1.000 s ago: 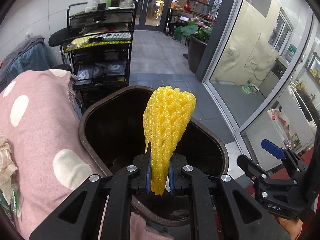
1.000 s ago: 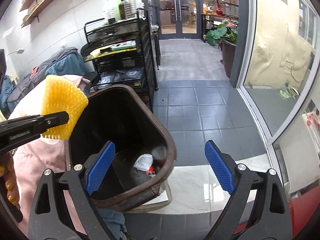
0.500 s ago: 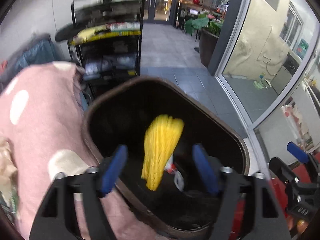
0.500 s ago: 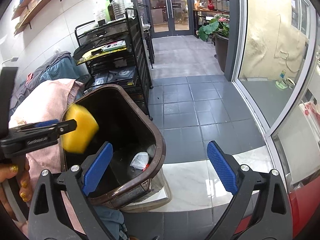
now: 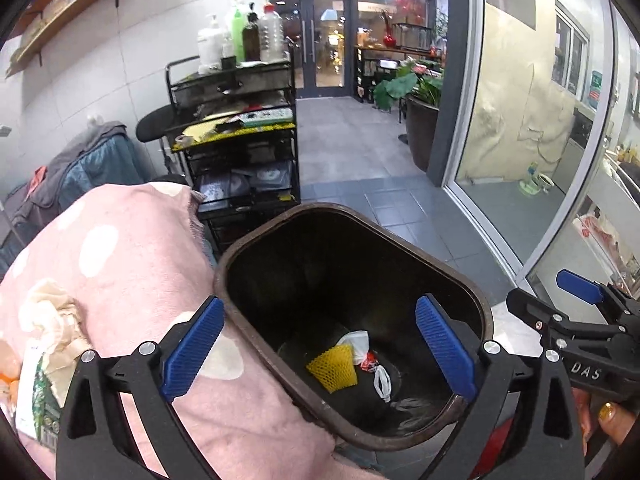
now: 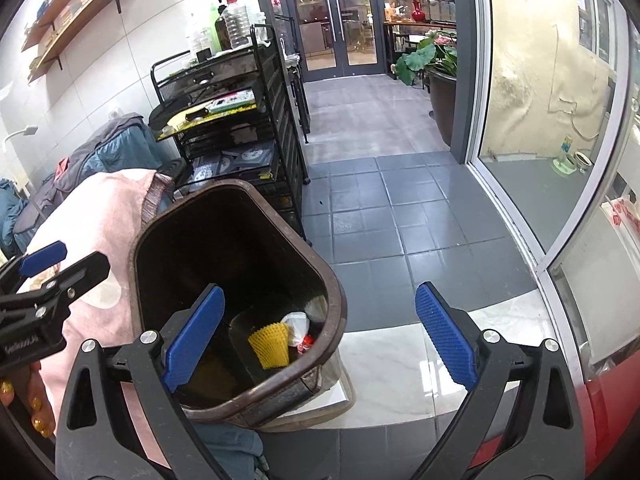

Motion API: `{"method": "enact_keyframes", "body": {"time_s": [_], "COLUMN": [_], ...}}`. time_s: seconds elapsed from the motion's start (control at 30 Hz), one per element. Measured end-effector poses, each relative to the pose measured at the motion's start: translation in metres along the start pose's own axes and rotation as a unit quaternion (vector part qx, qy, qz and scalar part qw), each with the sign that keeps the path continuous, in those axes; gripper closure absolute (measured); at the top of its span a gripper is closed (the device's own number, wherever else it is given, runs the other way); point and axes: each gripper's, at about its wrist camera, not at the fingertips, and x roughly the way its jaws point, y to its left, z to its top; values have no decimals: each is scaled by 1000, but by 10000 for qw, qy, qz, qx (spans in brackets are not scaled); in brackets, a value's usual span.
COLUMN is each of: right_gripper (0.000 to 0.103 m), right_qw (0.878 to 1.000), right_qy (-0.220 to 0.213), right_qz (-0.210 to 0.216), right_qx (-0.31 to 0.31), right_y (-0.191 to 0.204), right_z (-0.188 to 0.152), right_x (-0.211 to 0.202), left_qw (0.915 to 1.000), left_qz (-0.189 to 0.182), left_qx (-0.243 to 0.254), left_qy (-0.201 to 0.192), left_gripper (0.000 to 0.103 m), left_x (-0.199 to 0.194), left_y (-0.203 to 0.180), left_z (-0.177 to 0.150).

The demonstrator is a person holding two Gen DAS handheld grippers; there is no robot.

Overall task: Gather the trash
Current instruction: 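Open the right tool over the bin while the left tool releases the foam net, then move both tools back over the table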

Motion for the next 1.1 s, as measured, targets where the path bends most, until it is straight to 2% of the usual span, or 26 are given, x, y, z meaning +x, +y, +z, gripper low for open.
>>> {"method": "enact_keyframes", "body": {"time_s": [0.3, 0.6, 0.87, 1.1], "right_gripper": [7, 7, 7, 7], "right_qw": [9992, 9922, 9712, 9425], "right_qy": [-162, -220, -165, 8], "right_qz": [284, 960, 1792, 2450], "right_qx": [-208, -762, -1563, -2274], "right_y": [24, 84, 169, 243], "right_z": [2, -1, -21, -48], "right_x": [-12, -25, -43, -56], "left_qw": [9981, 9896, 9740, 9523], "left_qz": [166, 819, 1539, 2271], "left_qx": [-285, -688, -1320, -1817], "left_qy": [-517, -961, -1011, -927], "left_gripper": [6, 6, 6, 6], "left_x": [-48, -101, -141, -176], "left_y": [24, 70, 128, 177], "left_z": [-16, -48, -92, -143]}}
